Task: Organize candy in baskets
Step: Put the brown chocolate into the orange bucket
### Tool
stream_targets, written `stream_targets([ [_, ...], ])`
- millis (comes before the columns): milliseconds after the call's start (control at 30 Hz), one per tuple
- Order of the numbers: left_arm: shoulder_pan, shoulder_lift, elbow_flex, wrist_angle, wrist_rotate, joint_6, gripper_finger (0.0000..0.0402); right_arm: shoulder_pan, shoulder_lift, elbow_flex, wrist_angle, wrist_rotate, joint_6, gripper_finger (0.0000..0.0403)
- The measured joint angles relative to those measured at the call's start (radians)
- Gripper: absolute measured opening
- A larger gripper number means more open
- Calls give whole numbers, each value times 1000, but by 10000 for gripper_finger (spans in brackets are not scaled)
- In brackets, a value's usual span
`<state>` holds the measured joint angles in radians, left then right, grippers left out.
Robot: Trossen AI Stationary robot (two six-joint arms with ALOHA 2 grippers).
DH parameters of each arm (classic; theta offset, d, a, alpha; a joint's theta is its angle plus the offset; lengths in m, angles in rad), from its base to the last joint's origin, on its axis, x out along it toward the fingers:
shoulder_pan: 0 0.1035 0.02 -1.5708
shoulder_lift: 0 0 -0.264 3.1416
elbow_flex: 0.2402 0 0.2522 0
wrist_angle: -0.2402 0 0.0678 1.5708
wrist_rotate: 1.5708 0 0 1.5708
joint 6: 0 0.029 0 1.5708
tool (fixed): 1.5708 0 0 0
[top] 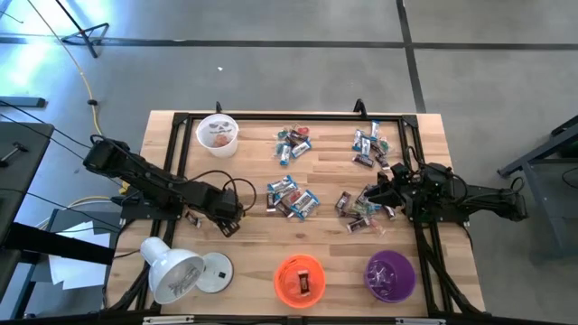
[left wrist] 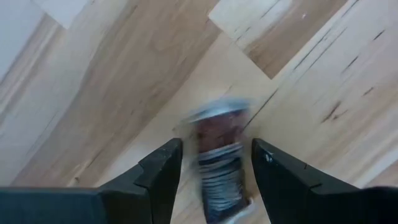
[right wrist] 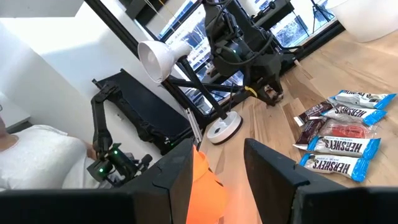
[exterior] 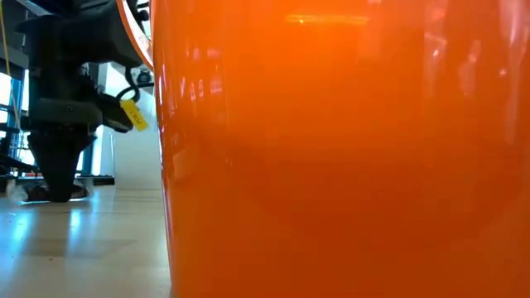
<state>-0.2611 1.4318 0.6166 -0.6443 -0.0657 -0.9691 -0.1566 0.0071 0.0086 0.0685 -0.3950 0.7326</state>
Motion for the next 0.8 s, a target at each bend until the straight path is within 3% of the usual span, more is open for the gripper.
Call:
stream_targets([
  [300, 0, 2, -4, 3, -4, 2, 155, 0, 0, 0, 0, 0, 0, 138],
  [800, -2, 8, 37, 14, 43, 21, 7, 0, 0, 0, 0, 0, 0, 138],
])
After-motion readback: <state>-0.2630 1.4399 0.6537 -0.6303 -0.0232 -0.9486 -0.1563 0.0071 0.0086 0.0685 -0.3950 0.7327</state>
